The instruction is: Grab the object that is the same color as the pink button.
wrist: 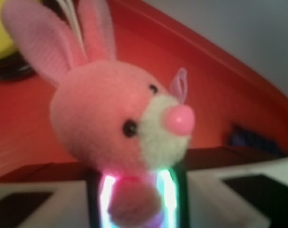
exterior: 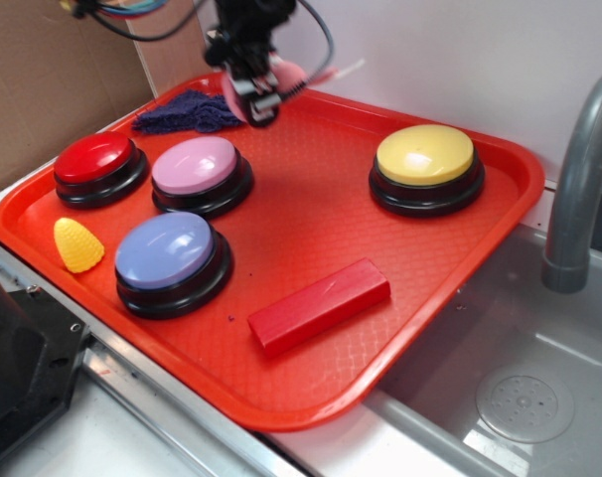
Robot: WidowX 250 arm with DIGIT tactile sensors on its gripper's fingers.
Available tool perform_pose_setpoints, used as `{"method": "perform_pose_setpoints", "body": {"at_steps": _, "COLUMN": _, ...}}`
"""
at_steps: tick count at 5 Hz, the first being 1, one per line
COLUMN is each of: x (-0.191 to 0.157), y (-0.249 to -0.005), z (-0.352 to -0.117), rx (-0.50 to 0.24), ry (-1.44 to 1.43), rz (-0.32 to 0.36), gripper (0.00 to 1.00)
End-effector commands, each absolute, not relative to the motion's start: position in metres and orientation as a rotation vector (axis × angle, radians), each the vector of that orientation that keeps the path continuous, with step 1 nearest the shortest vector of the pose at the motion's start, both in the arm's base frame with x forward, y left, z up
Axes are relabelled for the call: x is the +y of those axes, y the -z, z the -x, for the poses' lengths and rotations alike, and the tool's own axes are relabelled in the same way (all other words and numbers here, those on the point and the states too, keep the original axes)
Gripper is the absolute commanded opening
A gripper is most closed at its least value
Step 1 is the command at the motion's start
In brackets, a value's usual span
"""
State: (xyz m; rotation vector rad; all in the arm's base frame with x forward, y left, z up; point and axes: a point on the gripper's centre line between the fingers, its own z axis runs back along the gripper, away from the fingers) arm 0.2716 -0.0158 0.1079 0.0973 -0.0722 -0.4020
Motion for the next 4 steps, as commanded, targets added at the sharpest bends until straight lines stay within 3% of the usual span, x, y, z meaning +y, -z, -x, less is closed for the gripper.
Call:
{"method": "perform_pose_setpoints", "body": {"at_steps": 1, "x": -0.051, "y": -0.198, "z": -0.220, "rx": -0.006, "ry": 0.155, "rz": -0.139, "gripper": 0.00}}
{"method": "perform_pose_setpoints", "body": {"at_steps": 3, "x": -0.046, "y": -0.230, "z": -0.180, "rx": 0.000, "ry": 0.048, "rz": -0.194, "gripper": 0.00}}
{"method": "perform_pose_setpoints", "body": {"at_steps": 4, "x": -0.048, "y": -0.232, "z": -0.170, "rx": 0.021, "ry": -0.031, "rz": -0.140, "gripper": 0.00}}
